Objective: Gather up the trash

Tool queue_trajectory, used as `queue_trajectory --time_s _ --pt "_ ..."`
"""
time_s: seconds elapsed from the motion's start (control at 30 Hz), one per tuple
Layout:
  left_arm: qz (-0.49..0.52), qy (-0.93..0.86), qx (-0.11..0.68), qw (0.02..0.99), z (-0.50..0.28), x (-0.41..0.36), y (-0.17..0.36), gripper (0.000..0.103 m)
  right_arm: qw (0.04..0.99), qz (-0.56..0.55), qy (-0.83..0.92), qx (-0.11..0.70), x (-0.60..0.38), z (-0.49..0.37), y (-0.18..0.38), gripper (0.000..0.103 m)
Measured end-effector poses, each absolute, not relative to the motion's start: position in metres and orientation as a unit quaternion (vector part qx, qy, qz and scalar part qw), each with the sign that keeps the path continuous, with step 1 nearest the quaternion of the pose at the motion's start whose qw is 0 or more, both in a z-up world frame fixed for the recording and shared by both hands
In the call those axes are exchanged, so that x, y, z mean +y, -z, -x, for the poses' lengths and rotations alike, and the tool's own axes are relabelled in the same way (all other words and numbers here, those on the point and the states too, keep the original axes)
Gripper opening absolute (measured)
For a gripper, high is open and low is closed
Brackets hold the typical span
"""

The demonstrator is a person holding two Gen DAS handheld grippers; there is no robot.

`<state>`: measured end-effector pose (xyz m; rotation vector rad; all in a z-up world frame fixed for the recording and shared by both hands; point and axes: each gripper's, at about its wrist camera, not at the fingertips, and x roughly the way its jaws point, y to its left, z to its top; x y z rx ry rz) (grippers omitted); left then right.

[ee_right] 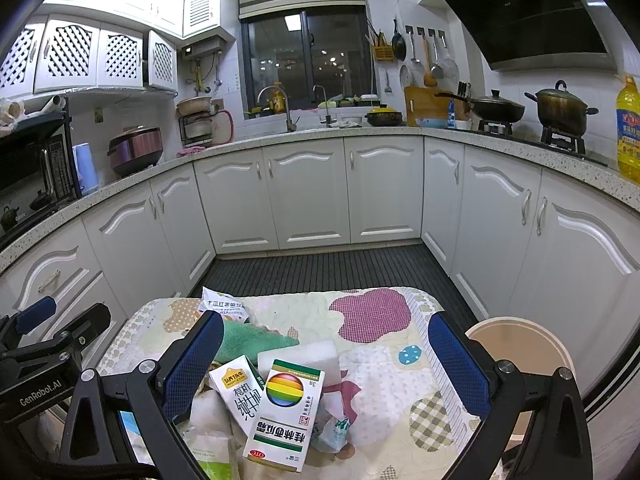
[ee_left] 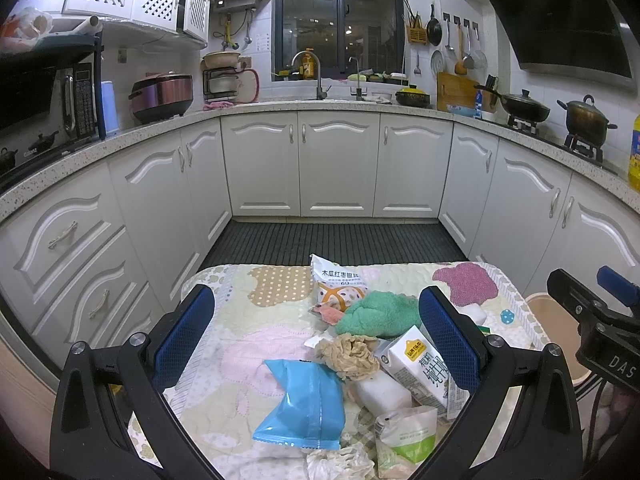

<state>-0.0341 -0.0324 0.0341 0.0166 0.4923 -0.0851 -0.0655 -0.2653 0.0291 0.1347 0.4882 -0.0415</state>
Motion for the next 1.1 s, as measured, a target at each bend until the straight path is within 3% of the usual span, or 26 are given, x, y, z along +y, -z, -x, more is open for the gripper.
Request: queue_trajectory --time_s 1.1 --pt "0.002 0.034 0.243 0.969 0.0312 -0.0268 -0.0297 0.102 0.97 -0.056 0.027 0.236 -0.2662 0.0655 -0.0262 0.102"
